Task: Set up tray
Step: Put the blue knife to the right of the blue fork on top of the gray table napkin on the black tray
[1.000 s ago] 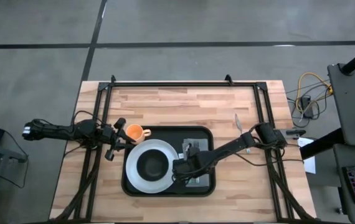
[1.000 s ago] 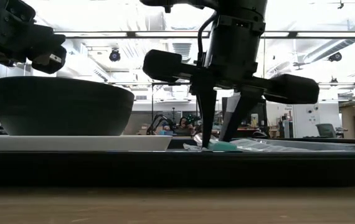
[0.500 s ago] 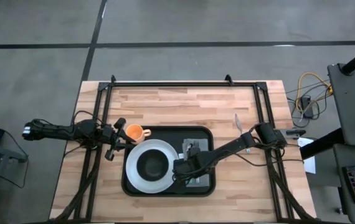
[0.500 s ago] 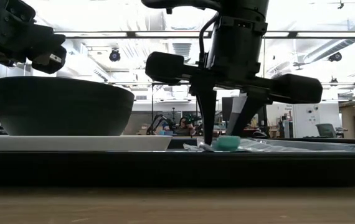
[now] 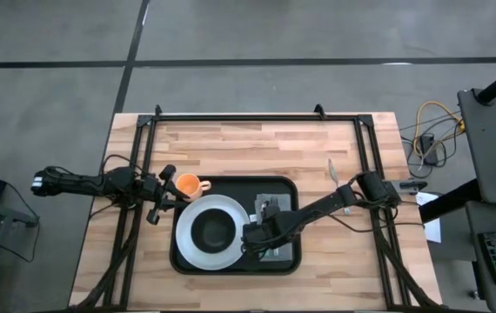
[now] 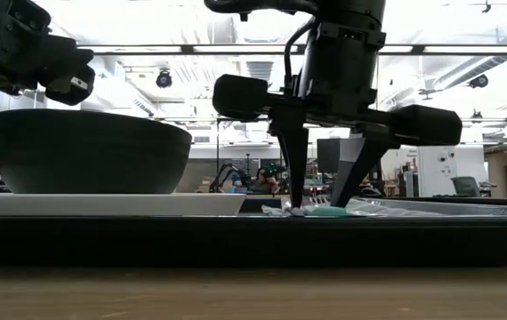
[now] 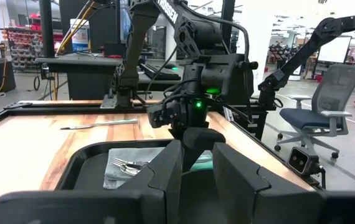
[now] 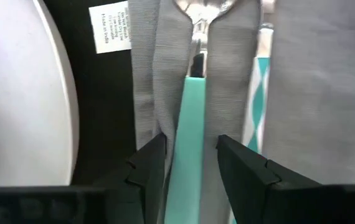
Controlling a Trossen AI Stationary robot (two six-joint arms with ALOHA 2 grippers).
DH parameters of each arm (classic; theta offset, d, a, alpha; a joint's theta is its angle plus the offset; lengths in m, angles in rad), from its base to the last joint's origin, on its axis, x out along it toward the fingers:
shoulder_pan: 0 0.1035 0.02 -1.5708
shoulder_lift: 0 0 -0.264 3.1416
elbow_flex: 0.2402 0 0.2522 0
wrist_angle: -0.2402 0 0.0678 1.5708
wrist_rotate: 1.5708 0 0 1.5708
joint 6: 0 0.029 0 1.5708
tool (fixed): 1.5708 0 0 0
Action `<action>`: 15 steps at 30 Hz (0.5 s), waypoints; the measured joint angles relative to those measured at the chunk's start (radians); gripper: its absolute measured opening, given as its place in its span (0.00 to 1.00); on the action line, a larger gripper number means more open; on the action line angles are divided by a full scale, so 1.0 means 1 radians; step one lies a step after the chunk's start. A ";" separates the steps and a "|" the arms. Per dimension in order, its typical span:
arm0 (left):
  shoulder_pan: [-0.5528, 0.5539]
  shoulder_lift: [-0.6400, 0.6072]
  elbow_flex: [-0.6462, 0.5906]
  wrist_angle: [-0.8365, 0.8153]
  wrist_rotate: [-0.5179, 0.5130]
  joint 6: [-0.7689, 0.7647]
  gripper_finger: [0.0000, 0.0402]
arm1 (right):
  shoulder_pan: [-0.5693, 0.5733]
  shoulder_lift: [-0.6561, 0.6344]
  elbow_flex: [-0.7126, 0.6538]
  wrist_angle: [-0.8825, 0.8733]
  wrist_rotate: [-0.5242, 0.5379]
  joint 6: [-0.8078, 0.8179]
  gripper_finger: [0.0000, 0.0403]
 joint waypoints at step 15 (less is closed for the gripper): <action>0.000 0.000 0.000 0.000 0.000 0.000 0.19 | -0.016 -0.067 0.000 -0.108 0.008 -0.046 0.39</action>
